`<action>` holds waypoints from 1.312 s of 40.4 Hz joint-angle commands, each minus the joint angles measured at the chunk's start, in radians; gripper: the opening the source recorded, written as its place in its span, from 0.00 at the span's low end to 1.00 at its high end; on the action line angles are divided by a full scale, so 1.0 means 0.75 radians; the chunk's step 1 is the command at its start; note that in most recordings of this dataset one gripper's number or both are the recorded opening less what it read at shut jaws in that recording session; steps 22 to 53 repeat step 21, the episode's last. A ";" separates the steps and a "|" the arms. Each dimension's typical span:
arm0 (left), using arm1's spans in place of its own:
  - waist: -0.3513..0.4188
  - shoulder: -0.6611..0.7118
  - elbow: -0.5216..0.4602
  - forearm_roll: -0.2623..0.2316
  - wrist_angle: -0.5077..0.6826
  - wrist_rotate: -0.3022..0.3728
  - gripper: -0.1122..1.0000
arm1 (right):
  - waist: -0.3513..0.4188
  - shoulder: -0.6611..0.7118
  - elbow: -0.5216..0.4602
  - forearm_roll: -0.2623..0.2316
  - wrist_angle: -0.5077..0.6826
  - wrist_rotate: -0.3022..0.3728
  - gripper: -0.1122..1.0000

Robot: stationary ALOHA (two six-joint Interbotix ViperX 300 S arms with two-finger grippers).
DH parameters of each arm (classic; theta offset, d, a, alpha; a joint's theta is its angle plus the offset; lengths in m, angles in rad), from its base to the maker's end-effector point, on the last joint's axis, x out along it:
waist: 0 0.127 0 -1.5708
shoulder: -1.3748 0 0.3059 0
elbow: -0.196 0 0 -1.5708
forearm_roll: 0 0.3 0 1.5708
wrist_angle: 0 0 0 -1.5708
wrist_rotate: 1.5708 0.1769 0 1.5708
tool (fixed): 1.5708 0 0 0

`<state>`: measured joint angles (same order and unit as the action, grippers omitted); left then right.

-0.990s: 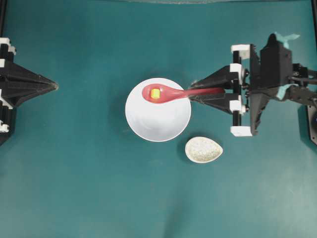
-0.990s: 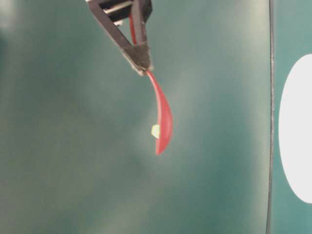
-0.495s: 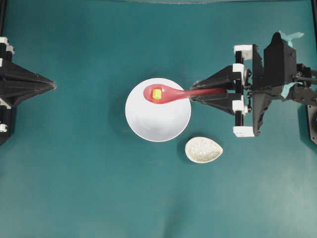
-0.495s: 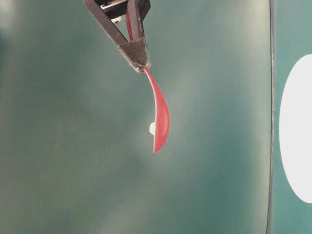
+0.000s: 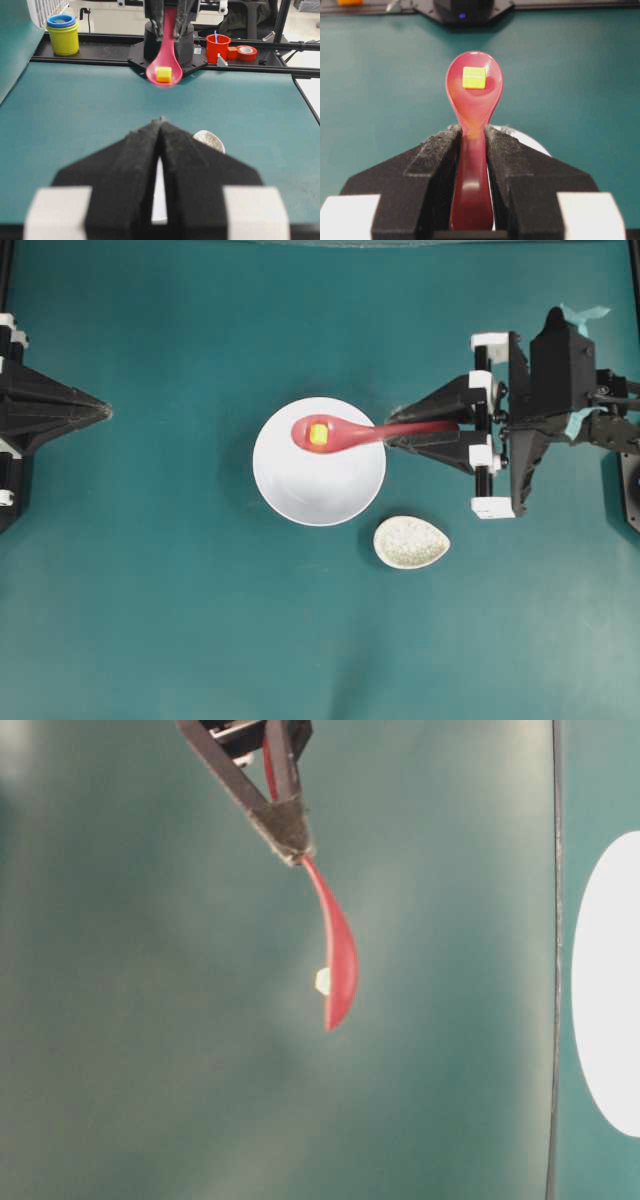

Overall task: Scoop the yellow hexagonal prism block from the bowl with a spoon using the right arm.
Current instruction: 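Hold the loaded spoon raised above the bowl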

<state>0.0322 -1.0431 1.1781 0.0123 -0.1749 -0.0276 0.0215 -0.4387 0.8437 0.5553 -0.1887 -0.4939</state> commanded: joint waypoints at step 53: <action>0.004 0.006 -0.041 0.004 0.025 0.002 0.09 | 0.004 0.035 -0.067 0.000 0.096 0.000 0.31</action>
